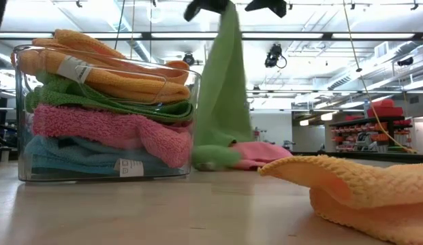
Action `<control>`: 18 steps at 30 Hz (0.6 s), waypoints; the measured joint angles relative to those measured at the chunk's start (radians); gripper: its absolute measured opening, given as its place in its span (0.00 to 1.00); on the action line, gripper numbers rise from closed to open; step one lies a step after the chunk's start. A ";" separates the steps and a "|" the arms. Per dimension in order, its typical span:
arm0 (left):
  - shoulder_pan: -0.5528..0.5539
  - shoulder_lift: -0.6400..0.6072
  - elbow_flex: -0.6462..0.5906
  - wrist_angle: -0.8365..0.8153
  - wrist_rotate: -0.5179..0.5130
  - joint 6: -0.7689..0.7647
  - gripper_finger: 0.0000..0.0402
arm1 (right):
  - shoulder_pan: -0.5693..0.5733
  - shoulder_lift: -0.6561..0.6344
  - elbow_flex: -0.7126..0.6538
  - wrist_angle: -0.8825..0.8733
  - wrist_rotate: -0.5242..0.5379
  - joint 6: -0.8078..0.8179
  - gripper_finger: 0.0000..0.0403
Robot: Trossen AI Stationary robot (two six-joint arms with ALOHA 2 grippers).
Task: Fold microfiber towels
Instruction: Fold the green towel
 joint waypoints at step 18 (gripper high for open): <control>0.055 0.044 0.071 0.074 -0.041 -0.197 0.02 | 0.196 0.000 -0.129 0.158 0.172 -0.033 0.48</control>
